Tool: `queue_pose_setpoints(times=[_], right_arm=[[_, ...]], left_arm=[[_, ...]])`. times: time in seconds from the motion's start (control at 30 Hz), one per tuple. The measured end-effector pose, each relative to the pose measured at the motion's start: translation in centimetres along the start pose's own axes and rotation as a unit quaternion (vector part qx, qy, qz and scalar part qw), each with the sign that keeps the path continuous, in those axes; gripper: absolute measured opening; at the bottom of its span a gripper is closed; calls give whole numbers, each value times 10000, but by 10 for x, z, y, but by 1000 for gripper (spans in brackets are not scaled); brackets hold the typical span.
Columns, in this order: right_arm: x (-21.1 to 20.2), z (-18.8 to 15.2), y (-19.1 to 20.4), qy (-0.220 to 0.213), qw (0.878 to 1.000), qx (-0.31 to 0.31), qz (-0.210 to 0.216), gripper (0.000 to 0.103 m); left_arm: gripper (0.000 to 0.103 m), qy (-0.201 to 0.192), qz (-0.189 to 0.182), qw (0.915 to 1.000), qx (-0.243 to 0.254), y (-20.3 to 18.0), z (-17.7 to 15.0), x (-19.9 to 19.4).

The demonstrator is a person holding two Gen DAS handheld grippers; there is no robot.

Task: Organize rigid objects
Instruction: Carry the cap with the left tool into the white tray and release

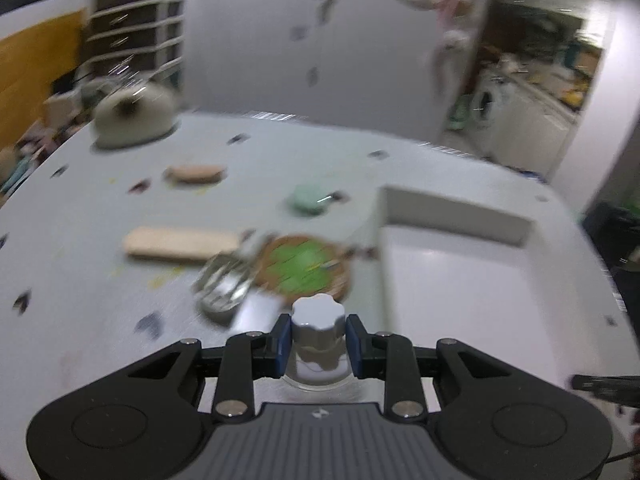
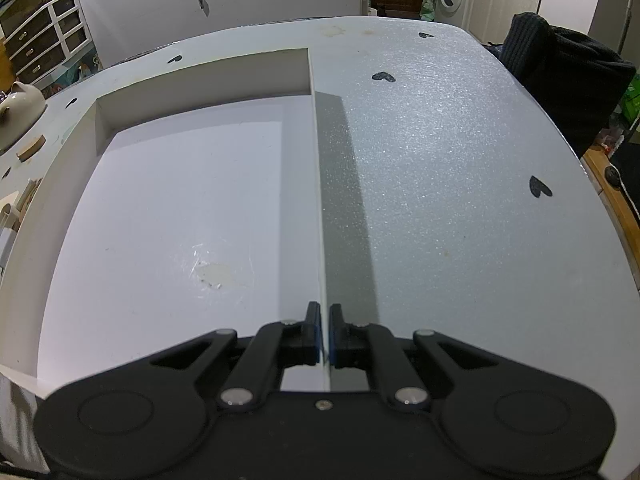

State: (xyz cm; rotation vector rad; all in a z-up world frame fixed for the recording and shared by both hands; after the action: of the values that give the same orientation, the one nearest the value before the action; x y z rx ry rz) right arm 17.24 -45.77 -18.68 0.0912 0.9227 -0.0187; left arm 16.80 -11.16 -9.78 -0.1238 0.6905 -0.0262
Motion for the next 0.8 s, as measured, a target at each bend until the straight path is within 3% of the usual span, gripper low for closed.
queue_pose_setpoints(times=[0.2, 0.4, 0.8], right_arm=[[0, 0, 0, -8, 10000, -7, -5, 5], [0, 0, 1, -20, 10000, -49, -27, 6], [0, 0, 2, -21, 10000, -45, -31, 6]], left_arm=[[30, 70, -820, 9952, 524, -48, 5, 3], [30, 639, -1346, 9837, 1010, -82, -11, 27], [30, 1106, -1348, 9736, 1475, -100, -39, 66]])
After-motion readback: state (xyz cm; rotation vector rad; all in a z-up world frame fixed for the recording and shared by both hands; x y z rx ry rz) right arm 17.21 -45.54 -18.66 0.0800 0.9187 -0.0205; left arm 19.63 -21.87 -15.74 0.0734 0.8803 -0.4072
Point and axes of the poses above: each gripper's, at about its wrist camera, not at the fingertips, and x roughly the way its jaws point, y to its left, z to its top, the point moved 4 cm from there along x, roughly the way its jaws point, and after that the axes turned 7 degrees about -y, right-handed, at the moved point
